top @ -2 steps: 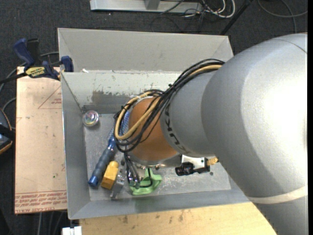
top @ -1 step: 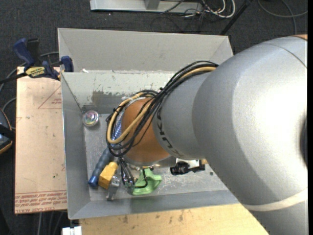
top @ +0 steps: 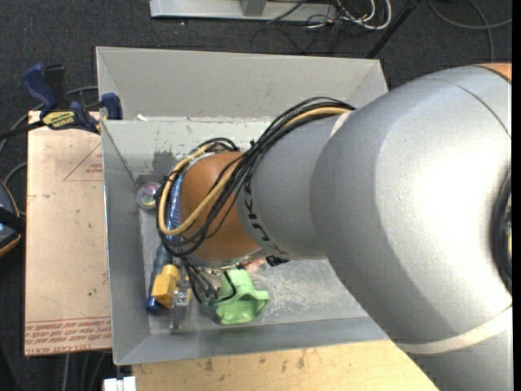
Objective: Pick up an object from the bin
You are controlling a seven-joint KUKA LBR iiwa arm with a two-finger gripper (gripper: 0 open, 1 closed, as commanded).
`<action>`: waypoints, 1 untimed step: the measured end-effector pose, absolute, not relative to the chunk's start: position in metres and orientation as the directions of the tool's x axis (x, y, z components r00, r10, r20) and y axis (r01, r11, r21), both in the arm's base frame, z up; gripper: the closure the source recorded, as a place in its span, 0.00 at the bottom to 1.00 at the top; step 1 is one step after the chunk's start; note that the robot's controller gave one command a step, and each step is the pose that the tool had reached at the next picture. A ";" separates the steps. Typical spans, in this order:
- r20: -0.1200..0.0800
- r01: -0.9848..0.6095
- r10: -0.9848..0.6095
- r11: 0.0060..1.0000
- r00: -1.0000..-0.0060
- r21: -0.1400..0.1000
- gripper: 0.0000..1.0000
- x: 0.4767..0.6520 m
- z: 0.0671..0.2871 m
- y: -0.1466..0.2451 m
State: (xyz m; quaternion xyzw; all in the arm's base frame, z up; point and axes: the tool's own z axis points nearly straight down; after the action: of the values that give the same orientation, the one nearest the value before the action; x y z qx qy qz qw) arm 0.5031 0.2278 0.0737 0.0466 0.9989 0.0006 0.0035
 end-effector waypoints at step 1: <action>-0.002 0.095 0.095 0.995 -0.995 0.001 0.00 0.504 0.075 0.228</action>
Offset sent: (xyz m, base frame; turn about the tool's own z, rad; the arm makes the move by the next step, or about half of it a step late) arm 0.0000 0.0000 0.0000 0.0000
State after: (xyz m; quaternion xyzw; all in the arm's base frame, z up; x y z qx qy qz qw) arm 0.5043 0.2276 0.0751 0.0476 0.9989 0.0003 0.0012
